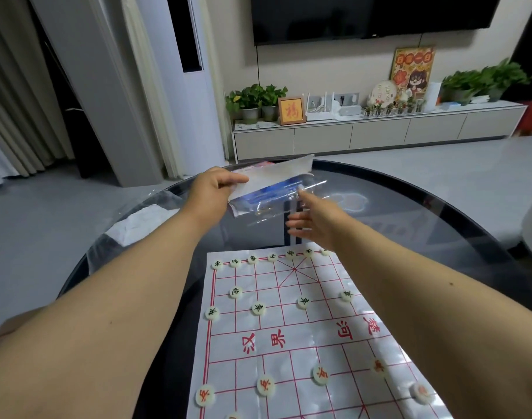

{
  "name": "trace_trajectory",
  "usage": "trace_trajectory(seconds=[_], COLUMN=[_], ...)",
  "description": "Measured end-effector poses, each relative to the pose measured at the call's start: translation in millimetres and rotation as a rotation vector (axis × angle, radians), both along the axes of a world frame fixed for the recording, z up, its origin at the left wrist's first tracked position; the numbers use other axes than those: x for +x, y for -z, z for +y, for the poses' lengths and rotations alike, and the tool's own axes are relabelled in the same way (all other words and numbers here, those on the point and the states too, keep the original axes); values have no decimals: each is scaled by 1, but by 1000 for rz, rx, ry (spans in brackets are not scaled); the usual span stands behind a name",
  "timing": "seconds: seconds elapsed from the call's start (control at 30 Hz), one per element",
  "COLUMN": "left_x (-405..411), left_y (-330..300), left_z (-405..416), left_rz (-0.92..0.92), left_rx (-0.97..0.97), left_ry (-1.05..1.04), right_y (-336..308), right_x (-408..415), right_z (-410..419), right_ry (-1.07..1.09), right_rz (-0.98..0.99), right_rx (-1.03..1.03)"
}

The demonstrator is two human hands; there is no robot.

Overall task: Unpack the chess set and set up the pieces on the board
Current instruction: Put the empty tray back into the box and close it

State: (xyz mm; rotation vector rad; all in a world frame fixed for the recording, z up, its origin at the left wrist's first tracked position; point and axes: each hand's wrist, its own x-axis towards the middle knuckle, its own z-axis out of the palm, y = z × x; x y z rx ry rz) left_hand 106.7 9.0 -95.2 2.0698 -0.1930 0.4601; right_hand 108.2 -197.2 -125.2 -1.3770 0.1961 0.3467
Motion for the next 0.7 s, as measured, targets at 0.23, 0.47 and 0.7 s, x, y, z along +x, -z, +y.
trace_trajectory(seconds=[0.23, 0.47, 0.7], left_x=[-14, -15, -16], left_y=[-6, -6, 1], left_z=[6, 4, 15], left_rz=[5, 20, 17], left_rx=[-75, -129, -185], left_ry=[22, 27, 31], right_y=[9, 4, -12], right_x=[14, 15, 14], right_z=[-7, -17, -24], right_ry=[263, 136, 14], right_rz=[-82, -354, -350], right_rx=[-291, -99, 258])
